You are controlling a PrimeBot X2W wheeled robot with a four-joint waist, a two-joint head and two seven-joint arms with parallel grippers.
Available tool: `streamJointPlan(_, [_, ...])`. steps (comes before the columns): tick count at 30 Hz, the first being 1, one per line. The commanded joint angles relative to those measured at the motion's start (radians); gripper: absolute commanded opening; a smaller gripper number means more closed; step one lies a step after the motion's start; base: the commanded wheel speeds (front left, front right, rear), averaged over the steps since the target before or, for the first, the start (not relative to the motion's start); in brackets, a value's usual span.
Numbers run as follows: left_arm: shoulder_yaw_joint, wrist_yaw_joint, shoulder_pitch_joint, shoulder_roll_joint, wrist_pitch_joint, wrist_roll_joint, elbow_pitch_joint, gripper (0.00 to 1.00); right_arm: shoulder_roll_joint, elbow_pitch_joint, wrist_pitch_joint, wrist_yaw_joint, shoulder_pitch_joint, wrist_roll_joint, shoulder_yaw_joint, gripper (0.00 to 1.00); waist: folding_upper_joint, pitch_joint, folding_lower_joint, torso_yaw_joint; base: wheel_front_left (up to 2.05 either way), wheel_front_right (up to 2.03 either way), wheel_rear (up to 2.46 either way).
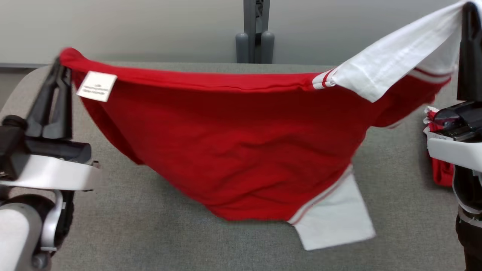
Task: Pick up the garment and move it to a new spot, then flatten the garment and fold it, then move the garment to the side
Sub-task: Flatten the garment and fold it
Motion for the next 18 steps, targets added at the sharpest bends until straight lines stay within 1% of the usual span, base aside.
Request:
streamJointPlan(1, [0.023,0.018,-0.013,0.017,0.007,0.014,-0.037,0.00,-0.005,-0.029,0.013,0.000,-0.014,-0.008,-0.001,0.00,0.0000,-0.020,0.0000,-0.010,0.00,0.00,0.00])
streamJointPlan(5, [0.050,0.045,-0.026,0.050,0.045,0.040,-0.128,0.00,-0.014,-0.099,0.040,0.000,-0.036,-0.018,0.008,0.00,0.0000,-0.054,0.0000,-0.022,0.00,0.00,0.00])
streamJointPlan(6, [0.053,0.053,-0.032,0.061,0.069,0.046,-0.158,0.00,-0.010,-0.119,0.059,0.000,-0.036,-0.014,0.014,0.00,0.0000,-0.068,0.0000,-0.028,0.00,0.00,0.00])
streamJointPlan(10, [0.047,0.061,-0.035,0.066,0.100,0.052,-0.186,0.00,-0.006,-0.135,0.084,0.000,-0.030,-0.008,0.019,0.00,0.0000,-0.079,0.0000,-0.037,0.00,0.00,0.00])
streamJointPlan(14, [0.033,0.052,-0.050,0.059,0.120,0.038,-0.192,0.00,0.000,-0.112,0.118,0.000,-0.027,0.006,0.024,0.00,0.0000,-0.073,0.0000,-0.045,0.00,0.00,0.00])
streamJointPlan(15, [0.032,0.052,-0.059,0.047,0.116,0.029,-0.185,0.00,0.001,-0.098,0.124,0.000,-0.037,0.011,0.022,0.00,0.0000,-0.067,0.0000,-0.049,0.00,0.00,0.00])
streamJointPlan(18, [0.023,0.028,-0.110,0.020,0.110,-0.011,-0.121,0.00,-0.005,-0.028,0.127,0.000,-0.092,0.040,0.029,0.00,0.0000,-0.041,0.0000,-0.060,0.00,0.00,0.00])
